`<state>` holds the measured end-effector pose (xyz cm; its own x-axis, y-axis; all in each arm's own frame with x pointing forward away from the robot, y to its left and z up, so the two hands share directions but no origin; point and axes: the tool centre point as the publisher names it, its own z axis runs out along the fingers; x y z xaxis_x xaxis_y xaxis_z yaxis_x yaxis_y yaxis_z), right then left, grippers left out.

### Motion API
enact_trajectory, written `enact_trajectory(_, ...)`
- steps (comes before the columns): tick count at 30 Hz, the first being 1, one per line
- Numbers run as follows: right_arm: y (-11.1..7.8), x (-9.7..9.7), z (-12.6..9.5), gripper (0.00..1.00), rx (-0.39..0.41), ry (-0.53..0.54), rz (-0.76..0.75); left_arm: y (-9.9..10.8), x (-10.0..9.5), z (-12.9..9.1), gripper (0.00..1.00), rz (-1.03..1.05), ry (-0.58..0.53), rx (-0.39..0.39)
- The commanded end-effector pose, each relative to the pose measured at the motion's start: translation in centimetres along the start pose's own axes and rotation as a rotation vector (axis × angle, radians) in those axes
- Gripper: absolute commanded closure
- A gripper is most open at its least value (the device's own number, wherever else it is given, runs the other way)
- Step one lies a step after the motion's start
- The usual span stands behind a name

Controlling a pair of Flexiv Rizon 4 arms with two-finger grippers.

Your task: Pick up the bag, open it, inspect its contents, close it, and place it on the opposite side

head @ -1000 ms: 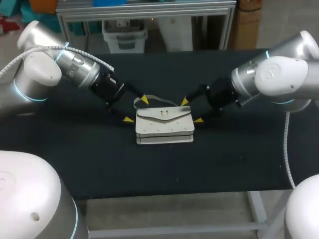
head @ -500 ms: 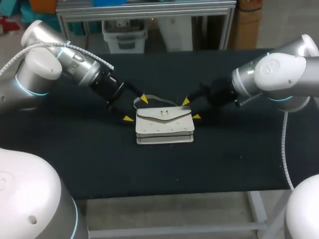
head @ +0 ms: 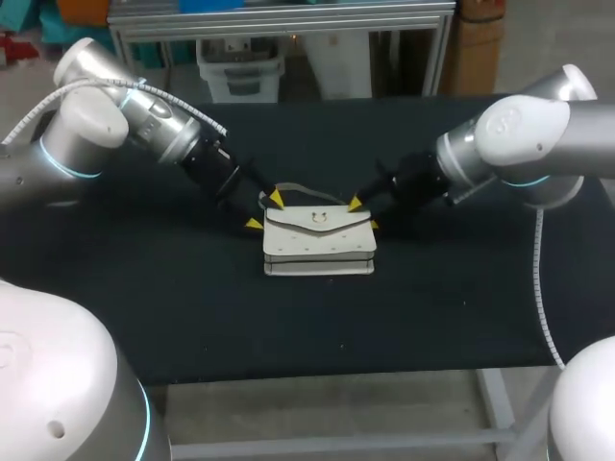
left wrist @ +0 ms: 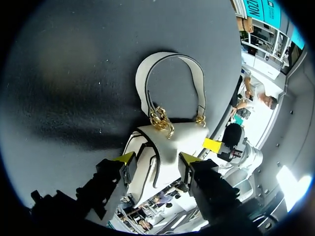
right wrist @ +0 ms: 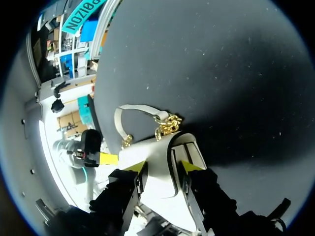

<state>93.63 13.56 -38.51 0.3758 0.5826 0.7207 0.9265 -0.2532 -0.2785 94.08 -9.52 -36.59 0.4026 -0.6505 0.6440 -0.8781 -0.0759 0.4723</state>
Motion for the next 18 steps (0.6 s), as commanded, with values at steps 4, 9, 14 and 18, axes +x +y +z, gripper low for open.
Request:
enact_trajectory(4, -0.2, -0.1, 0.3, 0.78, -0.010, 0.001, -0.025, -0.1, 0.2, 0.9, 1.00, 0.011, 0.001, -0.008)
enact_trajectory(9, -0.3, 0.1, 0.3, 1.00, -0.016, -0.003, -0.074, 0.6, 0.1, 1.1, 1.00, 0.021, -0.009, 0.020)
enact_trajectory(14, -0.4, 0.3, 0.6, 1.00, -0.017, -0.019, -0.130, 1.0, -0.1, 1.2, 1.00, 0.023, -0.019, 0.030)
enact_trajectory(18, -0.3, 0.3, 0.7, 1.00, -0.015, -0.023, -0.151, 1.3, -0.5, 1.1, 1.00, 0.020, -0.020, 0.035)
